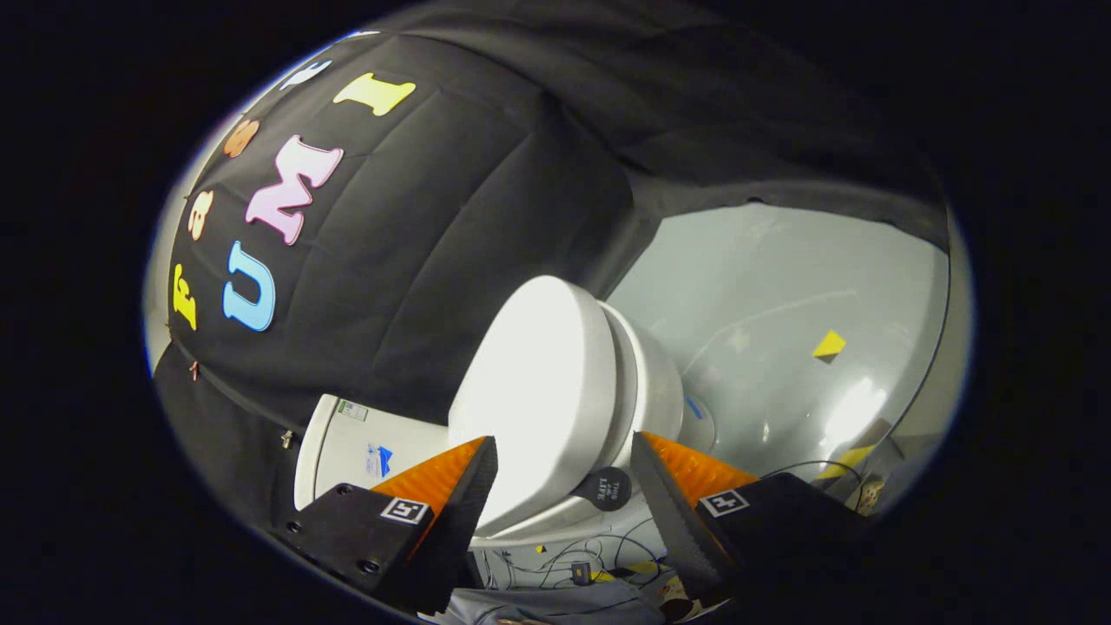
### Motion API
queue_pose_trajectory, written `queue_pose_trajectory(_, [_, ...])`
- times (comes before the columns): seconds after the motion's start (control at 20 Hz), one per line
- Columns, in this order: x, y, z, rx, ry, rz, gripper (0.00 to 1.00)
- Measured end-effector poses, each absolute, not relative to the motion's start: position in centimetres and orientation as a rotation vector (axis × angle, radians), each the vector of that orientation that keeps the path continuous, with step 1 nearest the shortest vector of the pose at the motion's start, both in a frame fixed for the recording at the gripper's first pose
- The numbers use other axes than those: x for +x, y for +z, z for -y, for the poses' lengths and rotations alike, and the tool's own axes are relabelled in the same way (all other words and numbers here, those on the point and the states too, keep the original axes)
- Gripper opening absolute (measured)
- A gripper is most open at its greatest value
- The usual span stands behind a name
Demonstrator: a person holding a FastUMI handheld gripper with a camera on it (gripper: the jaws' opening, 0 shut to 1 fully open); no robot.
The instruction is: Open the toilet lid.
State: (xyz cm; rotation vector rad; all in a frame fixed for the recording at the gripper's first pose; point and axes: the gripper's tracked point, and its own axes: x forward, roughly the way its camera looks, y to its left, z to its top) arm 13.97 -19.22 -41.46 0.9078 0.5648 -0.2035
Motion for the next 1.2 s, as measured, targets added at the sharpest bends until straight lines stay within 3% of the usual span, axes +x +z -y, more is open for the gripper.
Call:
queue_pose_trajectory(0.3, [13.5,-45.8,17.5,0.998,-0.178,-0.630,0.97])
queue_pose_trajectory(0.35, [13.5,-46.3,17.1,1.006,-0.176,-0.641,0.89])
queue_pose_trajectory(0.5, [14.1,-47.3,16.5,1.021,-0.154,-0.657,0.89])
queue_pose_trajectory(0.55, [14.0,-47.3,16.1,1.021,-0.148,-0.659,0.75])
queue_pose_trajectory(0.65, [14.3,-47.6,15.5,1.028,-0.132,-0.658,0.74])
queue_pose_trajectory(0.8, [14.6,-47.9,16.3,1.070,-0.147,-0.639,0.45])
queue_pose_trajectory(0.85, [13.8,-48.2,15.9,1.068,-0.159,-0.651,0.45])
queue_pose_trajectory(1.0, [14.6,-48.7,16.5,1.089,-0.173,-0.652,0.22])
queue_pose_trajectory(1.2, [14.4,-48.6,16.5,1.083,-0.169,-0.658,0.23])
